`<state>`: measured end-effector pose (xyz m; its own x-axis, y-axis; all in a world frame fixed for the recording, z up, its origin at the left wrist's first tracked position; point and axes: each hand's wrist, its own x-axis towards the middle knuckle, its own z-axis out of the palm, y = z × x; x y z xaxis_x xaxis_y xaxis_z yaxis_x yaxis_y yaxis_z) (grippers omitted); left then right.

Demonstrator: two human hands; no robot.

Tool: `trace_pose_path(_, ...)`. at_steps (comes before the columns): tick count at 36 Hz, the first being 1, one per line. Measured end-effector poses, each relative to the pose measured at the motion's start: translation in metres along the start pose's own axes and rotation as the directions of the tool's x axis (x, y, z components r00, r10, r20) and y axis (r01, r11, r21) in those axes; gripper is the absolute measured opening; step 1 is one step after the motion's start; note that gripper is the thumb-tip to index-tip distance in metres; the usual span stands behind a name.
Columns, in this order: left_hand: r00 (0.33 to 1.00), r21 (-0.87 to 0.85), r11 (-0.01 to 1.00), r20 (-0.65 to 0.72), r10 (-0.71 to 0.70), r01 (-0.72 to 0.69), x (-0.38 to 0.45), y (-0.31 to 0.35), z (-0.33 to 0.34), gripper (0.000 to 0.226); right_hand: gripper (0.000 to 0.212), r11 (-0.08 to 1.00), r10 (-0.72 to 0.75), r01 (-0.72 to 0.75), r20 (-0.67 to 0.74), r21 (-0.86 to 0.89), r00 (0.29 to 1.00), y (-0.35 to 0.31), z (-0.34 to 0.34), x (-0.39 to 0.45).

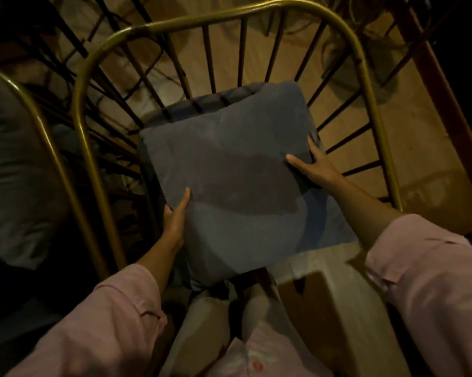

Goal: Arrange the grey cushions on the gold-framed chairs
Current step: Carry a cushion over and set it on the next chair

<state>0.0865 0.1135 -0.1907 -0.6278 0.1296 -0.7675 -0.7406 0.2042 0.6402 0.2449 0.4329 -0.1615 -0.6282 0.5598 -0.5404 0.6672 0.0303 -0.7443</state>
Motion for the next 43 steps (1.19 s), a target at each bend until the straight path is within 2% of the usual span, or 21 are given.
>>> trace_pose_path(4,0.997,0.087,0.996,0.075,0.001,-0.008,0.001,-0.018,-0.002,0.092,0.106,0.996,0.071,-0.068,0.065,-0.056,0.995,0.025,0.014,0.004)
trace_pose_path(7,0.991,0.145,0.987,0.121,0.053,-0.071,0.002,-0.023,0.003,0.082,0.139,0.962,0.2,-0.186,0.055,-0.199,0.978,0.043,0.022,0.012)
trace_pose_path(10,0.987,0.177,0.978,0.136,0.087,-0.11,-0.001,-0.022,0.006,0.081,0.15,0.93,0.267,-0.241,0.061,-0.276,0.962,0.056,0.024,0.023)
trace_pose_path(13,0.983,0.2,0.971,0.151,0.104,-0.133,-0.013,-0.018,0.005,0.084,0.151,0.931,0.255,-0.222,0.081,-0.289,0.964,0.051,0.024,0.017)
trace_pose_path(17,0.975,0.21,0.958,0.149,0.164,-0.193,-0.039,-0.001,0.005,0.081,0.15,0.898,0.283,-0.256,0.023,-0.358,0.959,0.046,0.03,-0.003)
trace_pose_path(20,0.969,0.248,0.938,0.105,0.222,-0.241,-0.061,0.019,0.005,0.08,0.12,0.86,0.256,-0.244,-0.036,-0.449,0.966,0.024,0.041,-0.023)
trace_pose_path(22,0.969,0.285,0.926,0.047,0.244,-0.247,-0.074,0.034,-0.003,0.087,0.103,0.854,0.236,-0.213,-0.011,-0.475,0.972,-0.001,0.052,-0.036)
trace_pose_path(23,0.963,0.31,0.914,0.03,0.266,-0.263,-0.08,0.041,-0.01,0.089,0.101,0.855,0.233,-0.197,0.015,-0.479,0.972,-0.01,0.059,-0.038)
trace_pose_path(25,0.944,0.387,0.869,0.008,0.331,-0.308,-0.088,0.054,-0.027,0.087,0.111,0.873,0.204,-0.141,0.088,-0.467,0.975,-0.021,0.077,-0.031)
trace_pose_path(28,0.886,0.46,0.793,-0.029,0.463,-0.399,-0.107,0.081,-0.052,0.077,0.127,0.904,0.073,0.019,0.195,-0.428,0.978,-0.048,0.108,-0.009)
trace_pose_path(30,0.839,0.49,0.749,-0.066,0.541,-0.445,-0.12,0.1,-0.071,0.071,0.114,0.896,-0.029,0.138,0.255,-0.423,0.966,-0.113,0.118,-0.038)
trace_pose_path(31,0.811,0.491,0.733,-0.087,0.578,-0.47,-0.125,0.108,-0.084,0.069,0.1,0.879,-0.083,0.204,0.283,-0.431,0.956,-0.156,0.123,-0.067)
trace_pose_path(33,0.759,0.473,0.718,-0.143,0.635,-0.511,-0.136,0.122,-0.114,0.068,0.076,0.841,-0.139,0.299,0.354,-0.45,0.925,-0.201,0.139,-0.083)
trace_pose_path(35,0.708,0.468,0.711,-0.224,0.67,-0.525,-0.144,0.132,-0.15,0.064,0.07,0.797,-0.187,0.39,0.425,-0.462,0.886,-0.242,0.156,-0.101)
trace_pose_path(37,0.657,0.467,0.71,-0.307,0.689,-0.527,-0.15,0.141,-0.187,0.058,0.077,0.792,-0.217,0.416,0.431,-0.447,0.876,-0.273,0.185,-0.103)
trace_pose_path(40,0.598,0.445,0.732,-0.425,0.679,-0.515,-0.162,0.154,-0.24,0.058,0.081,0.784,-0.258,0.465,0.467,-0.411,0.846,-0.314,0.229,-0.117)
trace_pose_path(43,0.543,0.451,0.753,-0.522,0.658,-0.479,-0.169,0.166,-0.29,0.057,0.073,0.757,-0.301,0.539,0.535,-0.369,0.79,-0.351,0.267,-0.134)
